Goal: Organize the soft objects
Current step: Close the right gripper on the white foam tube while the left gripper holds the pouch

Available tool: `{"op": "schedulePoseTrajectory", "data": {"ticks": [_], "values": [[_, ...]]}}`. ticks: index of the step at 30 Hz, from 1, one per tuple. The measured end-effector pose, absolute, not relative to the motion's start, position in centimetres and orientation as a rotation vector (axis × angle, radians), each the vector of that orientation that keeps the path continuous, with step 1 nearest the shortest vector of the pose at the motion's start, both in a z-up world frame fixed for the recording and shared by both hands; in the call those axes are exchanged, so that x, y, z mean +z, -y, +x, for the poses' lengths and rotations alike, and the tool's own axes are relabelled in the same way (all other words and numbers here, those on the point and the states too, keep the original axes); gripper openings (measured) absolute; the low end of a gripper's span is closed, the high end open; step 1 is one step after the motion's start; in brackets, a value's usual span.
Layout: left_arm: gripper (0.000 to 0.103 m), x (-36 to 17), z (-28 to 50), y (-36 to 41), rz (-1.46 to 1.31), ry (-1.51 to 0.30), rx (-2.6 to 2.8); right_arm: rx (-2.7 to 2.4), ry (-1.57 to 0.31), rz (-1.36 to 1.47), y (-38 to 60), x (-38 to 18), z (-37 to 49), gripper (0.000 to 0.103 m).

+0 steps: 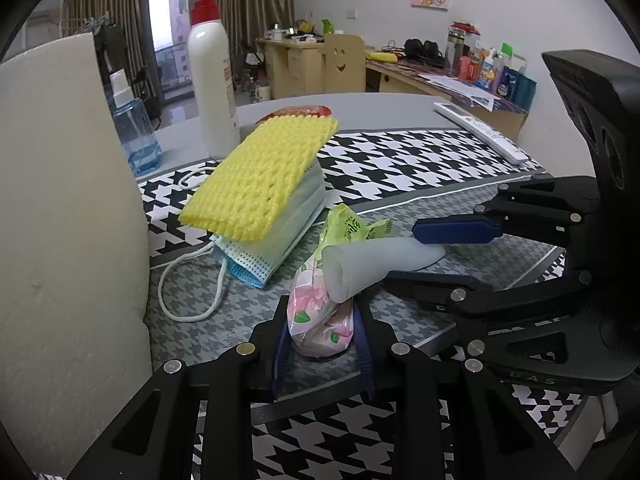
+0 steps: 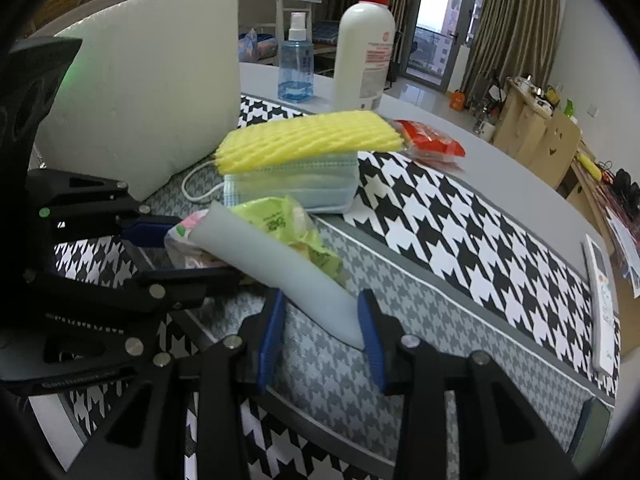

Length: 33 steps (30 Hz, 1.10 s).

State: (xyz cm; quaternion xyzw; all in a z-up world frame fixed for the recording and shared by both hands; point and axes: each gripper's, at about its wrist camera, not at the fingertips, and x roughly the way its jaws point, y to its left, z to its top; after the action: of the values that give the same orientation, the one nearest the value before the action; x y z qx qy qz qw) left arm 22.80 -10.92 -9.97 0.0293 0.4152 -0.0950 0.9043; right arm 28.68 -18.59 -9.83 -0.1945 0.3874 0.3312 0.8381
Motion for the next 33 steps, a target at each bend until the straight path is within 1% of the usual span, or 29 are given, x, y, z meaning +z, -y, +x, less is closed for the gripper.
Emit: {"op": "schedulePoseTrajectory", "data": {"ticks": [1,2,3,5,9,10,11,18,25,31,32,33], "values": [[0.031,-9.9,22.7,10.8,0.056,-0.857,-0.197,0.706,-0.830,-0.398,18.7,-9.7,28.7,0.024],[0.030,-9.8,22.7,10.8,0.055,-0.855,-0.198,0.713,-0.837,-0.386,18.8,-9.7,28.7,0.014],[0.030,-9.8,22.6,10.8,0.056,-0.852,-0.199,0.715,-0.837,-0.383,18.8,-9.6,28.6,0.012],[0.030,-9.5,22.4,10.8,0.057,-0.844,-0.203,0.716,-0.829,-0.388,18.8,-9.3,28.2,0.010],[0.030,-9.0,21.9,10.6,0.054,-0.828,-0.198,0.709,-0.810,-0.346,19.5,-8.3,27.8,0.009],[0.030,-8.9,21.8,10.6,0.055,-0.825,-0.195,0.717,-0.804,-0.326,19.7,-7.9,27.7,0.007],[0.030,-8.8,21.7,10.6,0.057,-0.822,-0.194,0.720,-0.798,-0.320,19.9,-7.6,27.5,0.002],[0.030,-8.3,21.2,10.6,0.065,-0.803,-0.185,0.717,-0.749,-0.329,20.2,-6.7,26.3,0.002],[0.029,-8.0,20.7,10.7,0.067,-0.790,-0.187,0.722,-0.755,-0.434,19.0,-7.8,26.3,0.005],[0.029,-7.9,20.4,10.7,0.068,-0.784,-0.184,0.726,-0.755,-0.461,18.7,-8.3,26.3,0.006],[0.029,-7.9,20.3,10.7,0.067,-0.784,-0.182,0.728,-0.751,-0.466,18.7,-8.3,26.2,0.008],[0.029,-7.8,20.2,10.7,0.067,-0.784,-0.180,0.727,-0.747,-0.466,18.6,-8.2,26.2,0.015]]}}
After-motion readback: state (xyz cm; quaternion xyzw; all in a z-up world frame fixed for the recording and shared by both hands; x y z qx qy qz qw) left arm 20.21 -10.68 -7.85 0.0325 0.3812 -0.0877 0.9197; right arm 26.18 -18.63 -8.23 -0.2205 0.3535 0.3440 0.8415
